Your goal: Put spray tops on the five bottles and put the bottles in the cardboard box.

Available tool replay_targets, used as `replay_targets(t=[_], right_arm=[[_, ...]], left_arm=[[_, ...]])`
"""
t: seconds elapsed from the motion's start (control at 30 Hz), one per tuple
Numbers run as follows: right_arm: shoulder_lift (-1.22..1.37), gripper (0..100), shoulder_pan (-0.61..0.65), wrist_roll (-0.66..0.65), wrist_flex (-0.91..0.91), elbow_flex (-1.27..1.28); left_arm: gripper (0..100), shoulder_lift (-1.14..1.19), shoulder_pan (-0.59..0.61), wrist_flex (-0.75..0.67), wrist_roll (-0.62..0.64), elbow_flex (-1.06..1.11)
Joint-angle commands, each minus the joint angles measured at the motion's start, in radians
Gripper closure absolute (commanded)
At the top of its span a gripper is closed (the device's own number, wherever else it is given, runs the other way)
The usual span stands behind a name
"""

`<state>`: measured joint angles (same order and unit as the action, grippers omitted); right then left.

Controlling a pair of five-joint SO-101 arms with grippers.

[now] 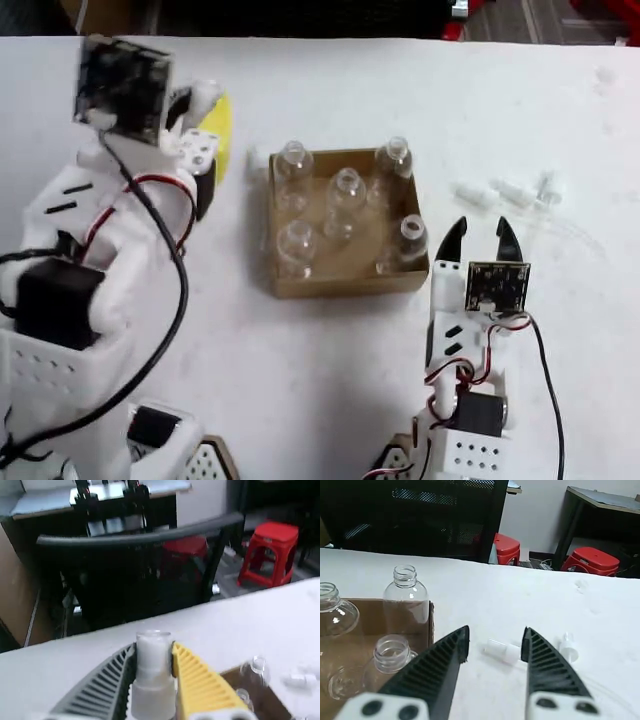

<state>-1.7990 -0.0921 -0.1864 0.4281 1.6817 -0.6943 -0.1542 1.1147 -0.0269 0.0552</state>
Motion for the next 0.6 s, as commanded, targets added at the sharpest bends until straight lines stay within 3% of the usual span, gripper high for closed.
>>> replay_targets(t=[0.0,0.23,0.4,0.57], right_arm=[[-0.002,85.0,0.007,0.003,-0.008,0.009],[-0.002,85.0,0.005,0.003,-0.008,0.009],[-0.002,85.0,0.004,0.003,-0.01,0.009],[-0.002,85.0,0.004,0.003,-0.012,0.009]], left_arm=[[98,-0.082,-0.007,-0.451,0.094,0.219],[98,-0.077,-0.067,-1.059,0.068,0.505],[98,0.008,-0.139,-1.278,-0.16,0.601],[98,0.22,-0.159,-1.519,-0.18,0.557]])
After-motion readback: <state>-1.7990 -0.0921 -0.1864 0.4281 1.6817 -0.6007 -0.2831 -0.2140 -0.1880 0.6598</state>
